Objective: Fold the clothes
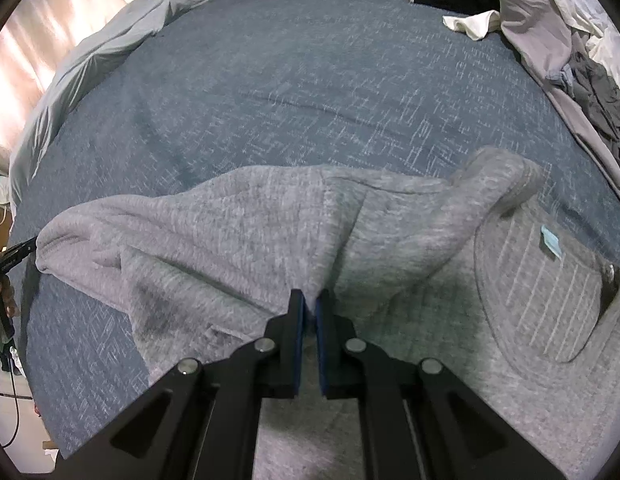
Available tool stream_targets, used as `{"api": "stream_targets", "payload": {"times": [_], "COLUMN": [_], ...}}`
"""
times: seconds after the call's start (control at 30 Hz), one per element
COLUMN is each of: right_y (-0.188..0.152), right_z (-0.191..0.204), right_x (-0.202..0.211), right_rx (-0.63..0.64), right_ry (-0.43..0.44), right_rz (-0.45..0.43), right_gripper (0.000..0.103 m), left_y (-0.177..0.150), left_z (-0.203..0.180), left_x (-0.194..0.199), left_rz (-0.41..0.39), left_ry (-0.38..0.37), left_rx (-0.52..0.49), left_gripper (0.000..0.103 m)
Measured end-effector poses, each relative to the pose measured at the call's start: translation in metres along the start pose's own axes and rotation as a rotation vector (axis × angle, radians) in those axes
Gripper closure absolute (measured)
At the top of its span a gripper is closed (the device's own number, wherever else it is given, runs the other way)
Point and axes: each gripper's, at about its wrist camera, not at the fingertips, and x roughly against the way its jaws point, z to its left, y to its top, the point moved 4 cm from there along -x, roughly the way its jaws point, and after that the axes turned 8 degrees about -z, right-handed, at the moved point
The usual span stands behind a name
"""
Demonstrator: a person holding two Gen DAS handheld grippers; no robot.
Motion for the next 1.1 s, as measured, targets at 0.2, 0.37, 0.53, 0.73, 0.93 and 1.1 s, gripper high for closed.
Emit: {"api": "stream_targets", "payload": {"times": [0.2,0.37,0.53,0.73,0.93,1.1], "right_y": [0.01,0.028,0.05,0.057,0.035,0.033], "right_z": [0.0,0.003,0.005,0.015,0.01,-0.004], "right_x": [0.012,0.033,0.049,0.025,-0.02,-0.023], "right_rx": [0.002,0.005,-0.018,-0.032,-0.036,-0.092], "right_ry": [-0.011,-0.03,-0.043,-0.04,-0.068,-0.099], "right_rz": [-0.075,-0.196,-0.304,-0.267,-0.117,-0.154], "right_gripper": [0.097,0.098,0.098,0.098,0.097,0.081], "left_y": [0.031,0.067,0.104,0.111,0.105,0.116], "left_z": [0.007,0.017,0.032,0.038,0.053,0.064], "left_x": [0.016,0.015,0.024,-0.014,-0.043,-0.039], "left_rz": [-0.075,-0.126,-0.19,-0.102,-0.029,-0.047], "left_ry": [0.052,0.092,0.131,0.155,0.167,0.216], "left_rx": [-0.013,-0.008,0.007,-0.014,0.012,0.023], "left_gripper": [0.102,0.102,0.102,0.102,0.101,0.103]}}
